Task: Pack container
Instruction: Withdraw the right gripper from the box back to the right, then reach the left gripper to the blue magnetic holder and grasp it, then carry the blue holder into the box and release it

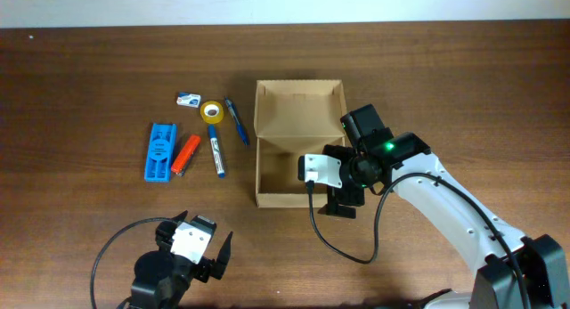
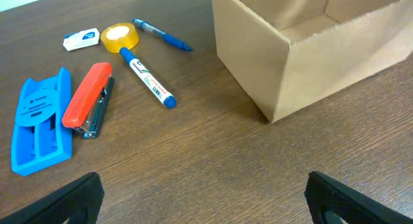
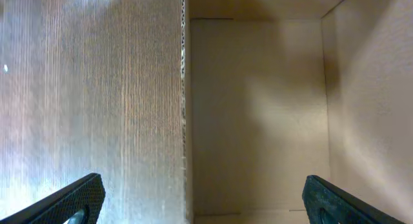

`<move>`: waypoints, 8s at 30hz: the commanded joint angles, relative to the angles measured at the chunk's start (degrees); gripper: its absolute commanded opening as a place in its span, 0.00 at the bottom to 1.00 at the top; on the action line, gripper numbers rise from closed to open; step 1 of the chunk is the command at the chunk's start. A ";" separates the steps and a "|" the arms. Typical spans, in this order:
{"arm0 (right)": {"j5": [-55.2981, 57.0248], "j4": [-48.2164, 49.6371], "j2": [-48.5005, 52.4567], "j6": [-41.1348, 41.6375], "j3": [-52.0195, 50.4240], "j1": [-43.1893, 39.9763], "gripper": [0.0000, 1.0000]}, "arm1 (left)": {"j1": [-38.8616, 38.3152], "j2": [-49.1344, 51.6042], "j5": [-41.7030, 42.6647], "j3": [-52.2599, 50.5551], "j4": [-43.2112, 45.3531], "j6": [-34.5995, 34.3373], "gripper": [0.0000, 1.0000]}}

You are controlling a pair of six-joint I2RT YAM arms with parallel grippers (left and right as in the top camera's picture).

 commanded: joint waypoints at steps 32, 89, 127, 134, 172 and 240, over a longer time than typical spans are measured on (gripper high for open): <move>11.61 -29.70 -30.62 49.59 7.50 0.68 0.99 | 0.17 -0.28 -0.17 -0.33 0.15 -0.31 1.00; 26.97 -24.41 -40.74 51.93 13.27 0.68 0.99 | 0.17 -0.28 -0.17 -0.33 0.15 -0.31 1.00; 26.97 -24.41 -40.70 51.93 13.27 0.68 0.99 | 1.46 4.35 -2.01 6.73 5.53 -17.33 0.99; 26.97 -24.41 -40.70 51.93 13.27 0.68 0.99 | 5.97 30.56 -7.23 22.53 4.81 -15.80 1.00; 26.97 -24.41 -40.70 51.93 13.27 0.68 0.99 | 25.94 98.84 -4.55 47.76 23.06 1.29 0.99; 26.97 -24.41 -40.70 51.93 13.27 0.68 0.99 | -12.11 102.90 15.82 88.72 -18.05 30.14 0.02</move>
